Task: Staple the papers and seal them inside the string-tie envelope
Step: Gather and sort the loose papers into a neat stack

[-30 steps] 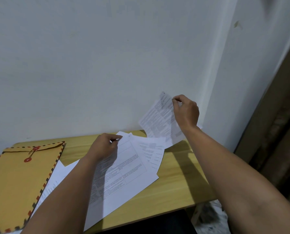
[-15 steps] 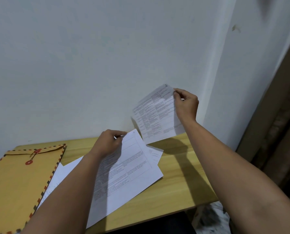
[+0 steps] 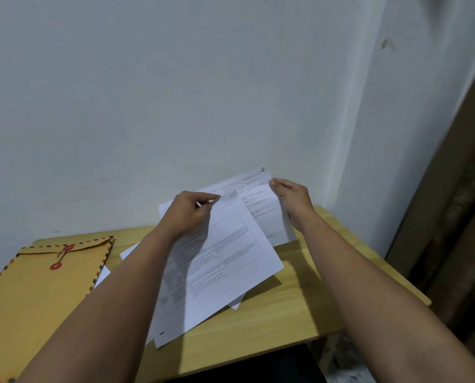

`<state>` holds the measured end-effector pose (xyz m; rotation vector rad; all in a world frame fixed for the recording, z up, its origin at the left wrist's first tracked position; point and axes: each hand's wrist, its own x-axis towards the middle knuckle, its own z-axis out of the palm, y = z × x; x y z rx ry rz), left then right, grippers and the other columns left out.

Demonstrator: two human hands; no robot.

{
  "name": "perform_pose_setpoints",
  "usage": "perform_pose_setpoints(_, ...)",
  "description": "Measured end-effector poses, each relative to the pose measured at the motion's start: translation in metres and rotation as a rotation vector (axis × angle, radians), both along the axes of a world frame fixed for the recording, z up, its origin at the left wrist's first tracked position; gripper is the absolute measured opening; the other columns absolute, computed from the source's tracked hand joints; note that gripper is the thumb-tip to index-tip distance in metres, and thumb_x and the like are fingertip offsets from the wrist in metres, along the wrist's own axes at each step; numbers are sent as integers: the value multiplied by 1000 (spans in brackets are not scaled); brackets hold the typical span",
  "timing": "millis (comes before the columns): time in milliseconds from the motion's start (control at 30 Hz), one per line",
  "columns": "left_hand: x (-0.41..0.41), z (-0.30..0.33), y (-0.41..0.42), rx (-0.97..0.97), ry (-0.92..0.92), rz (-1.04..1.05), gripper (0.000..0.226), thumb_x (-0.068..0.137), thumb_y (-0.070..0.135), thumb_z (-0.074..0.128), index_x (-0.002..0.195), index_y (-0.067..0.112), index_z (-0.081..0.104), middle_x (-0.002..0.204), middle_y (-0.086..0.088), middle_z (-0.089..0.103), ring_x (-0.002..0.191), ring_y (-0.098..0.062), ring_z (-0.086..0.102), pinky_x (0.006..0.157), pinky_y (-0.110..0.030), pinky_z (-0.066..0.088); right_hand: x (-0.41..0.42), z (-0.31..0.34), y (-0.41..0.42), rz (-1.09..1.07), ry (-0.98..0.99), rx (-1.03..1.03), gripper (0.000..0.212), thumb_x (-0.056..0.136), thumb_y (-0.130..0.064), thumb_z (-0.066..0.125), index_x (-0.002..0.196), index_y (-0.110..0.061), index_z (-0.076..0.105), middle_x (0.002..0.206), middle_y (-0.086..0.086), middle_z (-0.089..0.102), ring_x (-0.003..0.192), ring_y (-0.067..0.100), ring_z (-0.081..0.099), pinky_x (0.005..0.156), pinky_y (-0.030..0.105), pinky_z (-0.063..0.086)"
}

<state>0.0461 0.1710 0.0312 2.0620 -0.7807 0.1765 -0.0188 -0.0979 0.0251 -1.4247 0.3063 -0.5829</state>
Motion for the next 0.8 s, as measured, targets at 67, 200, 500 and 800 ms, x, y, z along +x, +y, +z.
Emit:
perform_pose_setpoints(67, 3, 3, 0, -20, 24, 0, 28, 99, 18, 59, 118, 29, 76, 64, 5, 60, 50, -6, 42, 52, -10, 37, -3, -5, 4, 66, 36, 131, 11, 96, -17, 77, 107, -17, 78, 113, 7, 80, 97, 18, 77, 95, 37, 62)
perform_pose_setpoints(200, 5, 8, 0, -18, 32, 11, 29, 98, 15, 58, 119, 27, 76, 64, 5, 60, 48, -5, 42, 50, -9, 35, -3, -18, 11, 135, 139, 215, 25, 97, -14, 76, 120, -6, 75, 111, 15, 81, 91, 27, 77, 90, 45, 64)
perform_pose_setpoints(500, 3, -25, -9, 76, 62, 14, 26, 97, 19, 60, 112, 33, 77, 92, 13, 75, 62, -1, 58, 66, -19, 45, -10, -69, 22, 200, 258, 150, 19, 98, -15, 74, 116, -9, 77, 113, 13, 80, 97, 26, 78, 86, 42, 65)
perform_pose_setpoints(800, 4, -54, -25, 109, 110, 17, 29, 97, 17, 59, 109, 34, 78, 71, 25, 69, 59, 3, 59, 58, -11, 41, -11, -96, 20, 250, 279, 177, 19, 100, -18, 71, 115, -8, 77, 113, 11, 81, 94, 24, 76, 87, 42, 62)
